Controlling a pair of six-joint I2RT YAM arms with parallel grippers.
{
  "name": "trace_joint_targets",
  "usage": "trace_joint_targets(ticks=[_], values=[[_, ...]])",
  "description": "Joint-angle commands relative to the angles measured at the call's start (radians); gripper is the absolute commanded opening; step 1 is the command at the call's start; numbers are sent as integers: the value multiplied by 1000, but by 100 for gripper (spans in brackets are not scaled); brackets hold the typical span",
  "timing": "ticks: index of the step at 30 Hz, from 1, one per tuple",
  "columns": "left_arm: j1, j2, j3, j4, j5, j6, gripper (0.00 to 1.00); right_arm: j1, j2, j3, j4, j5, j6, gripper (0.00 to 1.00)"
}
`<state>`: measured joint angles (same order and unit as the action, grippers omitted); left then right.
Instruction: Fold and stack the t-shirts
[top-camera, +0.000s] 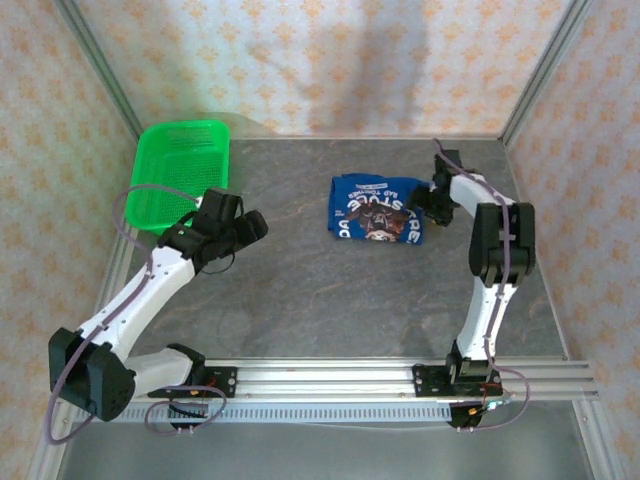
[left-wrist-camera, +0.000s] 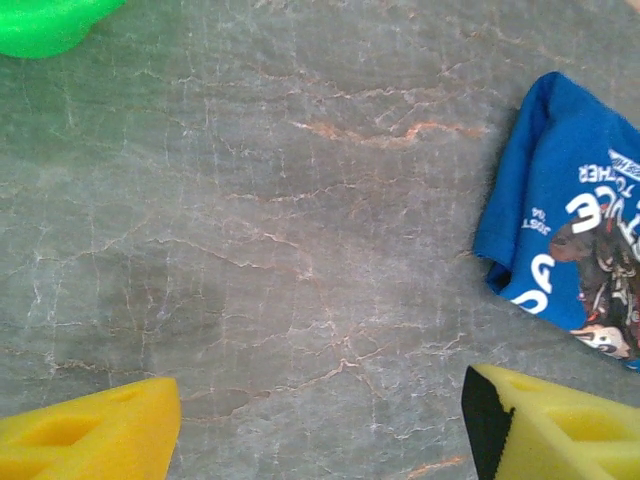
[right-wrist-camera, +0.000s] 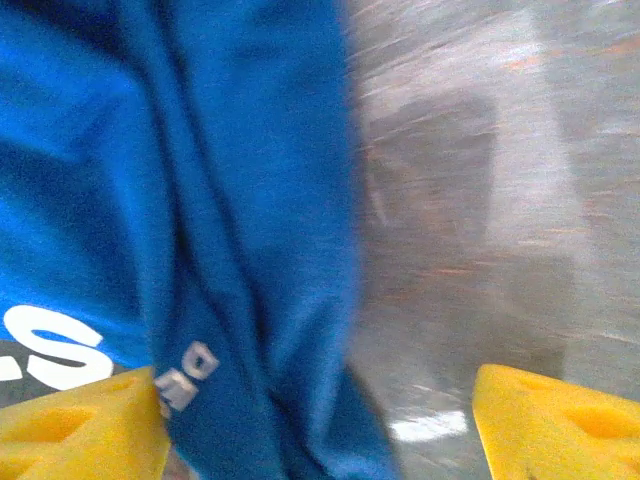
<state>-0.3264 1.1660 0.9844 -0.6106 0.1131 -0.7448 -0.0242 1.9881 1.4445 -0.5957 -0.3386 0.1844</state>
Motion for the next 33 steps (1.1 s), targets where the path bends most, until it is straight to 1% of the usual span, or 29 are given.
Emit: trace_joint_targets(ticks=[1, 3, 5, 7, 9, 10, 11, 12, 14, 16, 18, 21, 23, 24, 25, 26, 28, 29, 31, 32, 33], values=[[22, -72, -7, -56, -63, 38, 79, -68, -165, -24, 38, 28, -6, 82], [41, -122, -24, -64, -80, 55, 80, -87, -258, -78, 70, 2, -8, 84], [57, -185, -45, -90, -144, 80, 83, -90, -374, -176, 132, 5, -10, 88], [73, -255, -72, -97, -231, 123, 89, -91, -513, -309, 224, 20, 3, 93], [85, -320, -118, -78, -365, 190, 96, -91, -640, -462, 325, 60, 31, 99], [88, -342, -148, -57, -433, 218, 100, -90, -683, -520, 372, 83, 46, 99], [99, -361, -189, -17, -503, 259, 100, -91, -731, -595, 425, 105, 59, 99], [111, -375, -233, 41, -544, 290, 100, -90, -762, -666, 485, 123, 65, 99], [141, -382, -313, 173, -563, 364, 100, -88, -799, -796, 628, 171, 66, 99], [157, -364, -390, 323, -589, 432, 100, -77, -837, -936, 838, 208, 28, 99], [171, -329, -464, 502, -557, 537, 100, -60, -846, -1028, 1000, 247, -45, 99], [197, -244, -559, 750, -539, 634, 100, -42, -810, -1061, 1098, 286, -85, 99], [230, -175, -587, 858, -501, 637, 100, -30, -739, -1099, 1233, 326, -92, 99], [246, -135, -598, 905, -487, 627, 100, -24, -699, -1119, 1322, 322, -116, 99], [257, -102, -608, 958, -474, 618, 100, -18, -665, -1119, 1374, 321, -137, 99], [265, -66, -620, 1016, -459, 617, 100, -17, -654, -1113, 1379, 303, -172, 99], [267, -2, -635, 1106, -449, 619, 100, -18, -612, -1123, 1447, 301, -173, 99], [267, 35, -644, 1166, -427, 620, 100, -18, -578, -1148, 1516, 300, -175, 99], [267, 94, -625, 1224, -407, 637, 100, -19, -459, -1208, 1753, 351, -144, 99], [267, 130, -611, 1258, -399, 670, 100, -23, -402, -1223, 1858, 361, -137, 99], [267, 164, -605, 1293, -403, 684, 100, -25, -414, -1226, 1830, 352, -140, 99]])
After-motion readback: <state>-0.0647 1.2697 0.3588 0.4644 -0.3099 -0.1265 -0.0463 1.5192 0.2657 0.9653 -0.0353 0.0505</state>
